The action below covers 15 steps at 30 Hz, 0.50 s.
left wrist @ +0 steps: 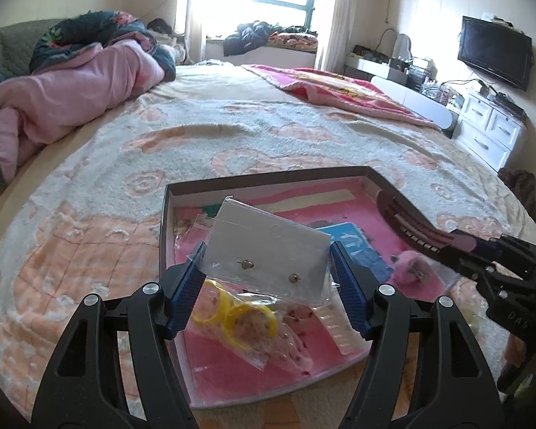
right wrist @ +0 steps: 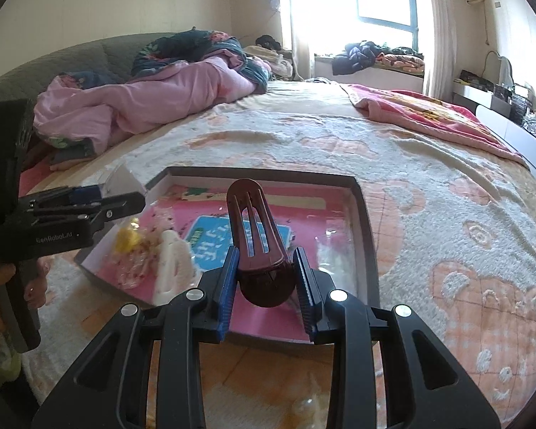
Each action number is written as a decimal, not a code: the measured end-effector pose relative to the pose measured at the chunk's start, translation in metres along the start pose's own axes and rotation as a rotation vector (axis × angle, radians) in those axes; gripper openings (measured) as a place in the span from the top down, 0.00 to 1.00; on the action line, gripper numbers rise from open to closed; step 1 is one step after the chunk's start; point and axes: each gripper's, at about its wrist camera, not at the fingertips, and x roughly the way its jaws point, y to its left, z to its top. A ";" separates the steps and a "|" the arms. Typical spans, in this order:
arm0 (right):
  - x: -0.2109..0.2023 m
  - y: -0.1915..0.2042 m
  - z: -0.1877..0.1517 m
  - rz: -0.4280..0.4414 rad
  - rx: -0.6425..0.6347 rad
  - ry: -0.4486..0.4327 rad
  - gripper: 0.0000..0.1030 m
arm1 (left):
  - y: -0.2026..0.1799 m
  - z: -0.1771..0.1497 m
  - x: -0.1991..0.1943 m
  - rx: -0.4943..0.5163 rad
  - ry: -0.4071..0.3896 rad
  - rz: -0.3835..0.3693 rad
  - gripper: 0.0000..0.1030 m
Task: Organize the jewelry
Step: 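Carry the earring card and maroon clip into the tray and open both tools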
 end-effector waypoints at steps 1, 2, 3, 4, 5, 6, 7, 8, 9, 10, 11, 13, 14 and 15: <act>0.002 -0.002 0.001 -0.005 0.002 0.001 0.71 | 0.002 0.000 0.002 -0.004 0.004 0.002 0.42; 0.005 -0.003 0.002 -0.011 0.006 0.004 0.71 | 0.004 0.000 0.005 -0.007 0.008 0.006 0.42; 0.007 -0.005 0.002 -0.015 0.009 0.006 0.71 | 0.005 0.001 0.008 -0.009 0.012 0.010 0.42; 0.011 -0.007 0.003 -0.024 0.014 0.011 0.71 | 0.007 0.001 0.011 -0.012 0.017 0.015 0.42; 0.015 -0.010 0.004 -0.034 0.020 0.017 0.71 | 0.009 0.001 0.014 -0.015 0.022 0.020 0.42; 0.017 -0.011 0.004 -0.040 0.023 0.022 0.71 | 0.010 0.000 0.017 -0.018 0.026 0.025 0.42; 0.021 -0.013 0.004 -0.048 0.028 0.029 0.71 | 0.012 0.000 0.018 -0.023 0.030 0.028 0.42; 0.024 -0.015 0.004 -0.055 0.033 0.035 0.71 | 0.013 -0.001 0.020 -0.028 0.034 0.030 0.42; 0.027 -0.017 0.004 -0.060 0.038 0.041 0.71 | 0.015 -0.002 0.023 -0.034 0.038 0.034 0.42; 0.031 -0.020 0.004 -0.068 0.044 0.051 0.71 | 0.017 -0.002 0.024 -0.039 0.040 0.037 0.42; 0.034 -0.021 0.004 -0.076 0.047 0.058 0.71 | 0.018 -0.002 0.025 -0.043 0.041 0.040 0.42; 0.039 -0.025 0.003 -0.089 0.056 0.071 0.71 | 0.021 -0.002 0.028 -0.052 0.042 0.046 0.42; 0.042 -0.026 0.003 -0.097 0.060 0.078 0.71 | 0.022 -0.001 0.029 -0.055 0.043 0.048 0.42; 0.044 -0.027 0.002 -0.104 0.062 0.084 0.71 | 0.023 0.000 0.031 -0.058 0.044 0.052 0.42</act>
